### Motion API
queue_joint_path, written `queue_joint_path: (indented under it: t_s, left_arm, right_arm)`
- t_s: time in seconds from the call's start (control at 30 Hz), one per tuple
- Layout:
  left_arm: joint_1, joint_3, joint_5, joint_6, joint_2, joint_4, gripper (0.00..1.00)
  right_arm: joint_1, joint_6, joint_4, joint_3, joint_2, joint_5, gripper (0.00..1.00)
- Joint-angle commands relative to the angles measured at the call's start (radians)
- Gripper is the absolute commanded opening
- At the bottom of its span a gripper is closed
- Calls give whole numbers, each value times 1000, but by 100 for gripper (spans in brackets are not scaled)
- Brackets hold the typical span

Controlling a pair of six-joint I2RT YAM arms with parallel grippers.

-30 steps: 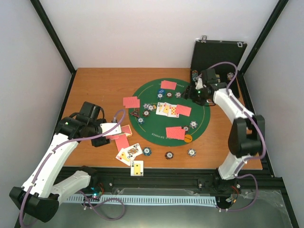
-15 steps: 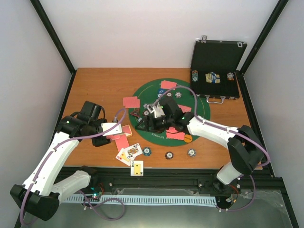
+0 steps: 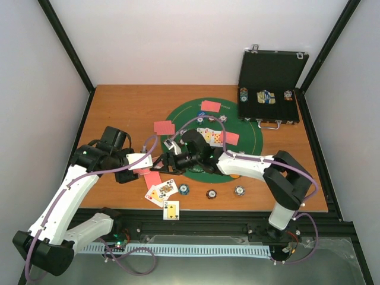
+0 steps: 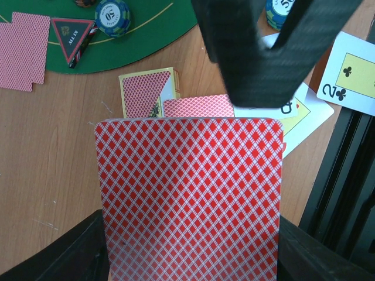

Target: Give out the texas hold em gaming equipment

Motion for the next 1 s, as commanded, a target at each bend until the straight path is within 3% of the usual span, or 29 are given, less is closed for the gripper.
queue_joint_path:
  t_s: [0.0,0.5,0.77,0.97]
  left_arm:
    - [3,42,27,-15,-18,2,27]
    - [2,37,20,-10,-15,6,28]
    - [2,24,18,-11,-16,9,28]
    - [2,17,6,-5,-28,11,27]
  right_arm:
    - [14,43,91,41,29,-17,77]
    - [47,130,213,125,171,-63,74]
    - [73,137,199,212,263,-76,74]
    - [61,138,170,195,273,-67,66]
